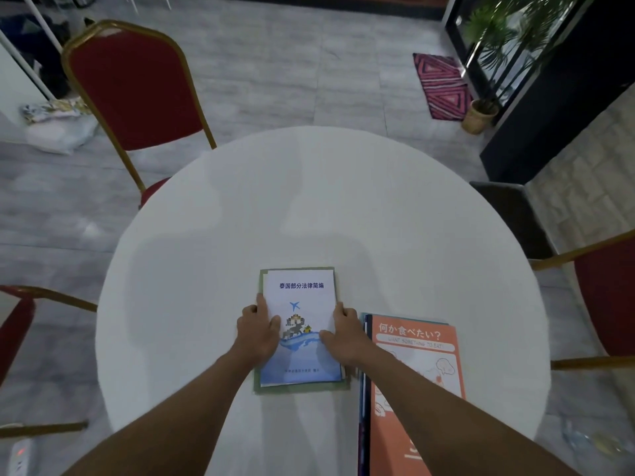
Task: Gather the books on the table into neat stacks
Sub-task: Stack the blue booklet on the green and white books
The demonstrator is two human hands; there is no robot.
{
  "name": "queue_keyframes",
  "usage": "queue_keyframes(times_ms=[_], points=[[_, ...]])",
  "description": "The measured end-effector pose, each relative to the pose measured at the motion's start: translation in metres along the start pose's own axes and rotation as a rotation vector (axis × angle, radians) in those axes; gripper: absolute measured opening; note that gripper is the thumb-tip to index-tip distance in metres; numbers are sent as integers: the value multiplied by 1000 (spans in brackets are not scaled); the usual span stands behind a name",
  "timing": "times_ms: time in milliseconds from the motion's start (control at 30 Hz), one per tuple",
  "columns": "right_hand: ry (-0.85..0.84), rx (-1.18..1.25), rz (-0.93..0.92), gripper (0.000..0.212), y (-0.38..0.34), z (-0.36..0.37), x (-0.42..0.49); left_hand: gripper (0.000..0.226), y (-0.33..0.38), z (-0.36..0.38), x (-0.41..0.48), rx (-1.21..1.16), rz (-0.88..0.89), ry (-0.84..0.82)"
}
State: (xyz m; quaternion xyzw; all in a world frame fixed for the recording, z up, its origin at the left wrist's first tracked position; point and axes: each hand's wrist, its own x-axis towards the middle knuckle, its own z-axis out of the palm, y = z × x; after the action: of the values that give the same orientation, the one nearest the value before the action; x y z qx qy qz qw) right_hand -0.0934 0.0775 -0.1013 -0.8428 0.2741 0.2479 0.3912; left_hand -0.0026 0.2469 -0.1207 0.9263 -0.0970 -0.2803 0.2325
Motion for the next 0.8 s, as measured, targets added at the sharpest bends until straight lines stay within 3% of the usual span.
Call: queue_keyframes(times_ms=[367, 600, 800], points=[[41, 83, 13, 70, 1, -1, -4, 66, -6, -2, -7, 28, 56, -29], [36, -5, 45, 71, -5, 4, -6, 66, -8, -7, -7, 68, 9, -54], [25, -43, 34, 50, -13, 21, -21, 64, -24, -13, -22, 90, -34, -71]])
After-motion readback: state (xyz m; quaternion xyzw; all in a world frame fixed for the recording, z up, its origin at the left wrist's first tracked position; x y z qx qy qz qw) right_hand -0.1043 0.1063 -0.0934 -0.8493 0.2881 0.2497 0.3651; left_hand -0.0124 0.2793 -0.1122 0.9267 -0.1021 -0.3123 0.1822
